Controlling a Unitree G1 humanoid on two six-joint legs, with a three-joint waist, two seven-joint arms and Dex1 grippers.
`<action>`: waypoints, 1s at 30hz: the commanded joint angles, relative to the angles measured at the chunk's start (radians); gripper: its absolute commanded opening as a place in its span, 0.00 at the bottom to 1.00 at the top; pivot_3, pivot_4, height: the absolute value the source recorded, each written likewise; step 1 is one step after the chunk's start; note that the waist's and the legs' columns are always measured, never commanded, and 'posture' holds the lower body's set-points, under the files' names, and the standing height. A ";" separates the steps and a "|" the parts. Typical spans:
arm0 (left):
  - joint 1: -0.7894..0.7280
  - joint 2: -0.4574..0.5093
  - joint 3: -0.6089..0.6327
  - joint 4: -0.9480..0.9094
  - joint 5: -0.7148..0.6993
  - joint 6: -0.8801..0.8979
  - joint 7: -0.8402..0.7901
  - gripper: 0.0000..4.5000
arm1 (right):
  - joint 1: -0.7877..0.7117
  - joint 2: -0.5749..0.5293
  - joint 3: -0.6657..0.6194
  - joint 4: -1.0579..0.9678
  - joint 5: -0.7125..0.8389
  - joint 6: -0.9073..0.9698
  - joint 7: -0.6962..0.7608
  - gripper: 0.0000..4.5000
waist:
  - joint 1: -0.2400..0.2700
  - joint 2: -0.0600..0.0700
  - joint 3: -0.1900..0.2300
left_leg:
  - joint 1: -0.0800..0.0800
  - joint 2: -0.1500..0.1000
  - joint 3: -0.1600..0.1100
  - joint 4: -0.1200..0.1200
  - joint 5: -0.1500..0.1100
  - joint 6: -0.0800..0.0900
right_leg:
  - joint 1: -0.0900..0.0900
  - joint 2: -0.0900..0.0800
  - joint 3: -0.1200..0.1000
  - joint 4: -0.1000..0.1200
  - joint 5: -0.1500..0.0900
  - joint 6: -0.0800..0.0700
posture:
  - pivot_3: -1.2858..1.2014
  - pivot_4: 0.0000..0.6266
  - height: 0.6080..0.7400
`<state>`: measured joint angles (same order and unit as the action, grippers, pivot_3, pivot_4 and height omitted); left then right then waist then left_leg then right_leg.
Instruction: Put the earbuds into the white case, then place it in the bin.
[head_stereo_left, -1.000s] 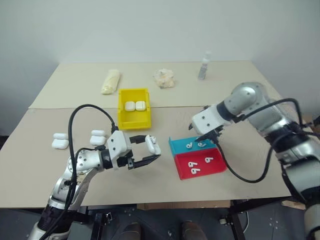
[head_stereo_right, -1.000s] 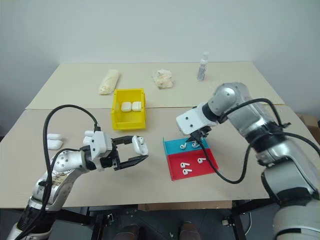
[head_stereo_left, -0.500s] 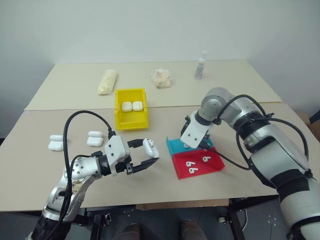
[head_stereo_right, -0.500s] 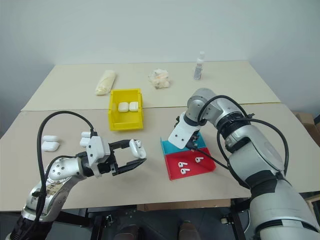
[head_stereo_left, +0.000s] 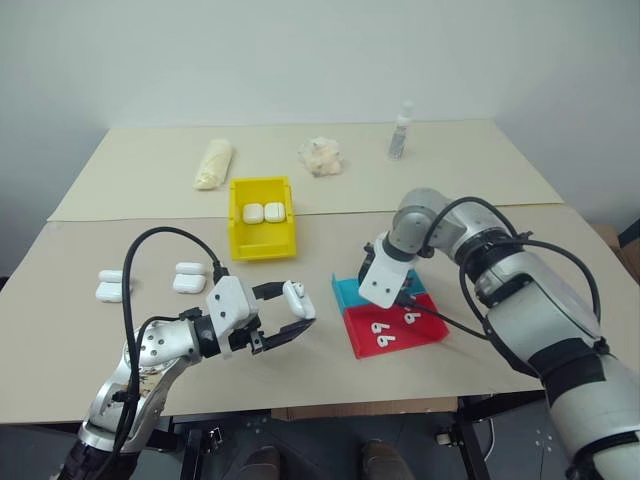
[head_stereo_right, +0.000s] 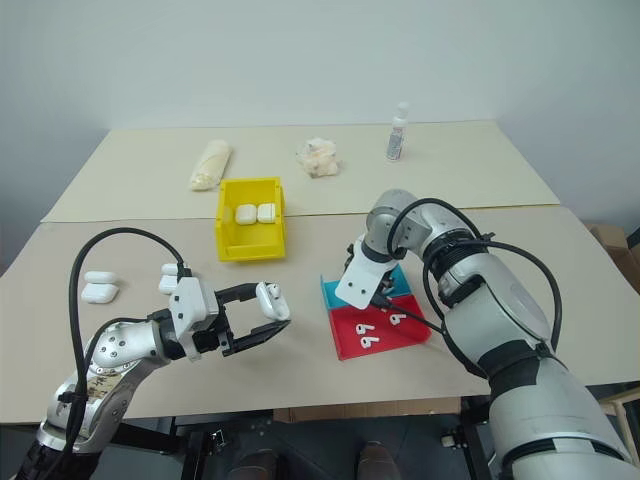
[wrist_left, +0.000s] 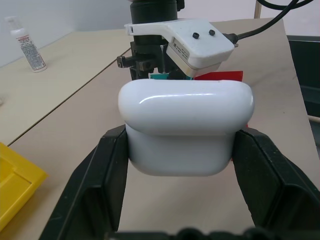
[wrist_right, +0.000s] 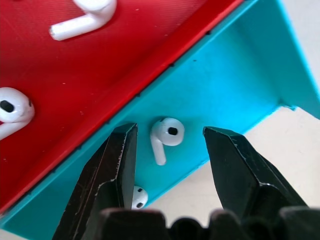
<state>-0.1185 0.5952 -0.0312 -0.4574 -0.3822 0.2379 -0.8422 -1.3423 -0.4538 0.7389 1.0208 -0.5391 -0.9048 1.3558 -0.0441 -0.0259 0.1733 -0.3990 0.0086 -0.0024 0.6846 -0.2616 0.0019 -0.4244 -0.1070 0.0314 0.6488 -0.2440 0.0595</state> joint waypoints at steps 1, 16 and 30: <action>-0.006 0.006 0.012 -0.039 -0.005 -0.007 0.005 0.62 | -0.030 0.002 -0.001 0.005 -0.019 -0.021 -0.015 0.56 | 0.000 0.000 0.000 | 0.000 0.000 0.000 0.000 0.000 0.000 | 0.000 0.000 0.000 0.000 0.000 0.000 | 0.52 0.24 1.00; -0.002 0.000 0.006 -0.037 0.006 -0.018 0.009 0.62 | -0.029 0.017 -0.002 0.039 -0.054 -0.038 -0.038 0.53 | -0.001 0.000 0.000 | 0.000 0.000 0.000 0.000 0.000 0.000 | 0.000 0.000 0.000 0.000 0.000 0.000 | 0.52 0.24 1.00; 0.004 -0.002 0.005 -0.039 0.006 -0.027 0.009 0.62 | -0.022 0.014 0.005 0.047 -0.084 -0.046 -0.066 0.33 | -0.002 0.000 0.000 | 0.001 0.000 0.000 0.000 0.000 0.000 | 0.001 0.000 0.000 0.000 0.000 0.000 | 0.52 0.24 1.00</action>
<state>-0.1120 0.5946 -0.0326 -0.4575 -0.3760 0.2335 -0.8365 -1.3488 -0.4406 0.7388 1.0622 -0.6149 -0.9339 1.2859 -0.0457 -0.0257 0.1732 -0.3978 0.0087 -0.0022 0.6843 -0.2614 0.0015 -0.4236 -0.1069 0.0315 0.6487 -0.2439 0.0593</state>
